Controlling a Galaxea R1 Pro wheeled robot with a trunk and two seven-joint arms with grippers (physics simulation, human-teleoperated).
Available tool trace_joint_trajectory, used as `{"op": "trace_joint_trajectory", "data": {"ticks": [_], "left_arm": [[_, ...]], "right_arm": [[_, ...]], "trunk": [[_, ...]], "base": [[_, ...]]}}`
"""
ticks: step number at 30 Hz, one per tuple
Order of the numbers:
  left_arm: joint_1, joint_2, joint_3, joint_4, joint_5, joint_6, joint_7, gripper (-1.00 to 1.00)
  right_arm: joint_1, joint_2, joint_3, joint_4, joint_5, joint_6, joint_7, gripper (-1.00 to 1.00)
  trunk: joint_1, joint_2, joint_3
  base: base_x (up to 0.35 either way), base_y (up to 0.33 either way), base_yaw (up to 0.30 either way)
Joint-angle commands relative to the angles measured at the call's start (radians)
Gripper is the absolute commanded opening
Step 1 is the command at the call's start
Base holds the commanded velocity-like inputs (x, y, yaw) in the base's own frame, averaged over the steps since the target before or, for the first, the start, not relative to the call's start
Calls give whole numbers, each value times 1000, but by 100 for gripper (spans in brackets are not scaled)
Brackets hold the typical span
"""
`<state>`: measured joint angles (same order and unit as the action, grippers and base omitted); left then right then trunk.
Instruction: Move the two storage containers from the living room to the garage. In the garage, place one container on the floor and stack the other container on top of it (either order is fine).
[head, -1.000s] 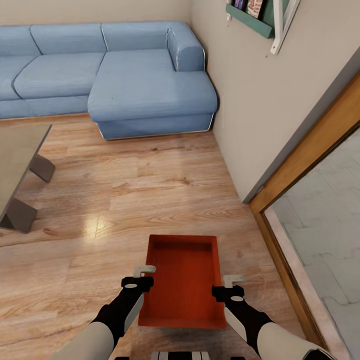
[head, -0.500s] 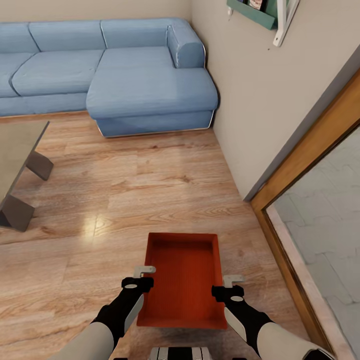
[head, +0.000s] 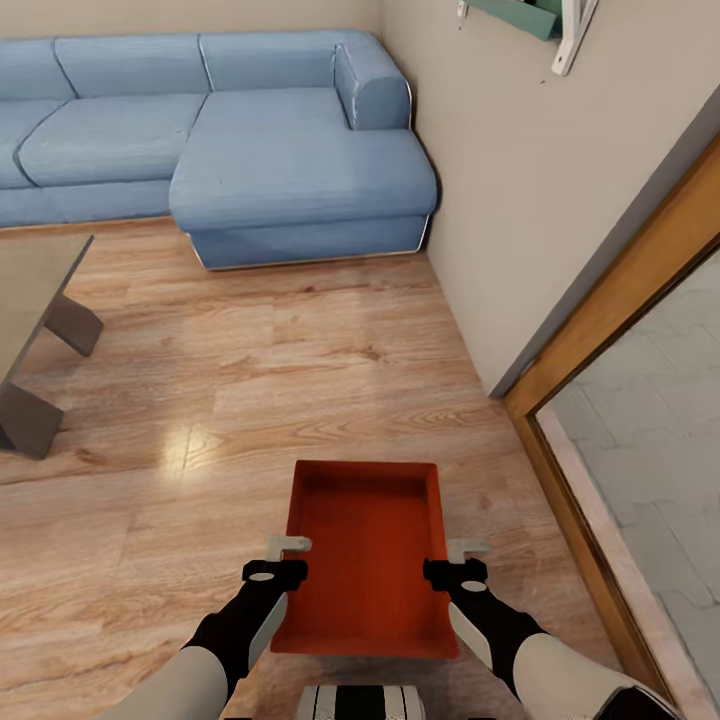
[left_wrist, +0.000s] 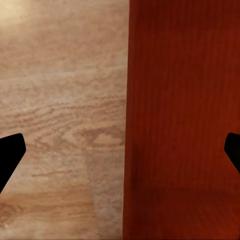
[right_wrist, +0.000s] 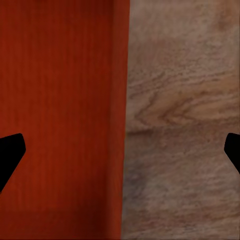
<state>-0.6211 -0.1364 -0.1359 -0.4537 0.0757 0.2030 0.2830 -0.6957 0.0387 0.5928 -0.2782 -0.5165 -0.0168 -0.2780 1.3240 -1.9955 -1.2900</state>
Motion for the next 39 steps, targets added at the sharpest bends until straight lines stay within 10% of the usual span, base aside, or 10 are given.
{"op": "trace_joint_trajectory", "data": {"ticks": [1, 39], "left_arm": [[0, 1, -8, -2, 8, 6, 8, 100], [0, 0, -8, -5, 7, 4, 13, 100]], "right_arm": [[-3, 0, 8, 3, -10, -2, -6, 100], [-7, 1, 8, 13, -12, -10, -6, 100]], "trunk": [[4, -7, -4], [115, -210, -95]], "base": [[0, 0, 0], [0, 0, 0]]}}
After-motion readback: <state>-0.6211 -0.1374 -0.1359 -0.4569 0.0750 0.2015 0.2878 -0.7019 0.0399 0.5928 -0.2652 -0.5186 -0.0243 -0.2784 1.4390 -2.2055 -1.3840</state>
